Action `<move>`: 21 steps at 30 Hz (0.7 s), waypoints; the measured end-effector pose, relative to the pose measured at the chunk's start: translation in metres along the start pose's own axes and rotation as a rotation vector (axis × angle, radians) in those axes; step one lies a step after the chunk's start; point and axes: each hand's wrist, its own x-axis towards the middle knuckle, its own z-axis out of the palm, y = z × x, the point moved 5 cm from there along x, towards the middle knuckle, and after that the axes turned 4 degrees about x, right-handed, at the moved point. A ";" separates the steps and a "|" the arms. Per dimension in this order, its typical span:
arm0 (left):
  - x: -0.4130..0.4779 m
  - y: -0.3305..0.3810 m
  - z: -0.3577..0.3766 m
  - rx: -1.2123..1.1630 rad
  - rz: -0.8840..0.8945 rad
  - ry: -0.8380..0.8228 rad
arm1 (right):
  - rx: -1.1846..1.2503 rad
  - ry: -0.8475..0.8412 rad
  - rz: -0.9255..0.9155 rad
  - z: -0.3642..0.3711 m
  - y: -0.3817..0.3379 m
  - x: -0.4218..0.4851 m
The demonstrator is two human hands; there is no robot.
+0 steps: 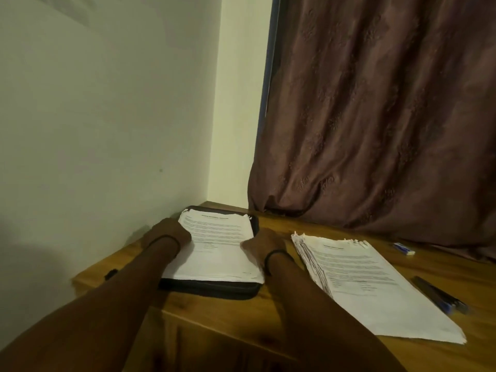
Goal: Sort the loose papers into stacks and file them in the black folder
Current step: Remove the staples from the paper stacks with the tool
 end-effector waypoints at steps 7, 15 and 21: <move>0.024 0.029 0.027 -0.200 0.306 -0.182 | 0.070 -0.090 0.101 -0.009 0.021 -0.006; -0.011 0.051 0.006 -0.741 0.350 -0.170 | 0.654 0.066 0.064 -0.040 0.030 -0.011; -0.047 0.090 -0.039 -1.109 0.506 -0.124 | 1.019 0.158 -0.195 -0.096 0.003 -0.022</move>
